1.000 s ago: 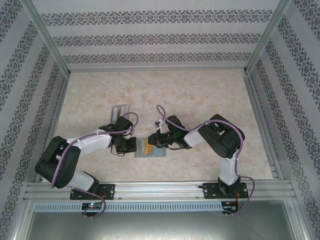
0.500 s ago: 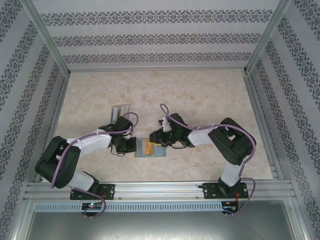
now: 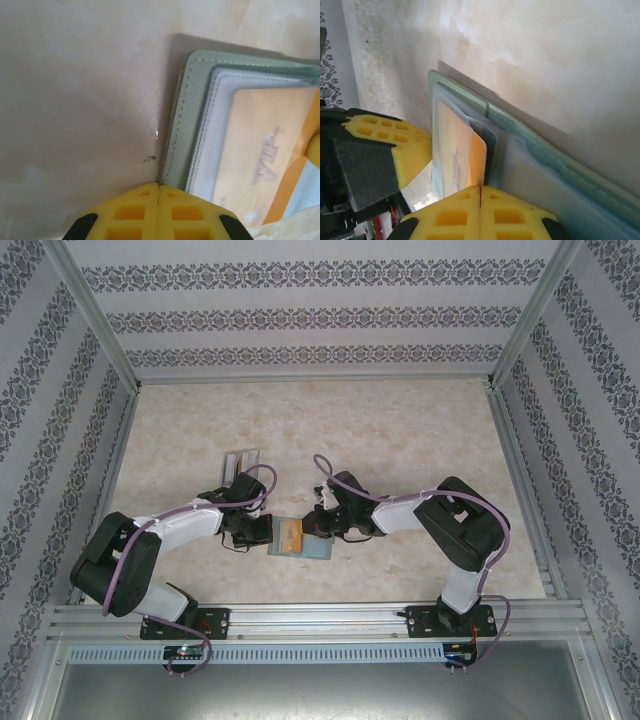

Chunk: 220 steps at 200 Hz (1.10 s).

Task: Put the credit cards into the card holder
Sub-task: Insert the credit card into the card holder.

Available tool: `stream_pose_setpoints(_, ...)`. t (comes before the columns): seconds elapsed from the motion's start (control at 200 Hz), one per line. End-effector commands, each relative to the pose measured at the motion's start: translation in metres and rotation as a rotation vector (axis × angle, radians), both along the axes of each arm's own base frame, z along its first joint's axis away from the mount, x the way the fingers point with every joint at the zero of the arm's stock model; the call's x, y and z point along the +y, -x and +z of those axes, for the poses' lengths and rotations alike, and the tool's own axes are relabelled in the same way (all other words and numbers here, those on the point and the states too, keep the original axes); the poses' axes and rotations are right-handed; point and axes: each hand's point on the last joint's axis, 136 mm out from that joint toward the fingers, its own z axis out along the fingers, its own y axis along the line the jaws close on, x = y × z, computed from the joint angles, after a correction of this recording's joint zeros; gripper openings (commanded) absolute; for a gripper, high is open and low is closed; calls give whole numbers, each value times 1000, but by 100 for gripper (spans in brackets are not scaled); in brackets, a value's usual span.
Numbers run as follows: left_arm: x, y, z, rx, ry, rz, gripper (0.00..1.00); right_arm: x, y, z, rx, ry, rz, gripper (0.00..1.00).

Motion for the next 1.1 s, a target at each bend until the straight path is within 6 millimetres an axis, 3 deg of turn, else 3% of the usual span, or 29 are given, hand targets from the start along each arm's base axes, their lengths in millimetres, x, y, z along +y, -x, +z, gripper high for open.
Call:
stream_pose_setpoints(0.0,9,0,-15,2,-58,9,1,12,-3,0,-1,-5,-17,0)
stream_pose_setpoints(0.17,9,2,-15,3,-52,17,0,12,-9,-2,-12,9,-81,0)
stream_pose_setpoints(0.38,9,6,-16,11,-44,18,0,-4,-14,-4,-35,44,-169,0)
stream_pose_setpoints(0.555,-3,6,-15,16,34,23,0,18,-3,-1,-10,-5,-127,0)
stream_pose_setpoints(0.714,0,4,-10,-2,23,29,0,27,0,5,-12,-25,-91,0)
stream_pose_setpoints(0.884,7,4,-4,-16,-11,31,0,8,-1,12,-60,24,-97,14)
stream_pose_setpoints(1.094,12,6,6,-41,-20,40,12,-27,3,24,-144,139,-97,30)
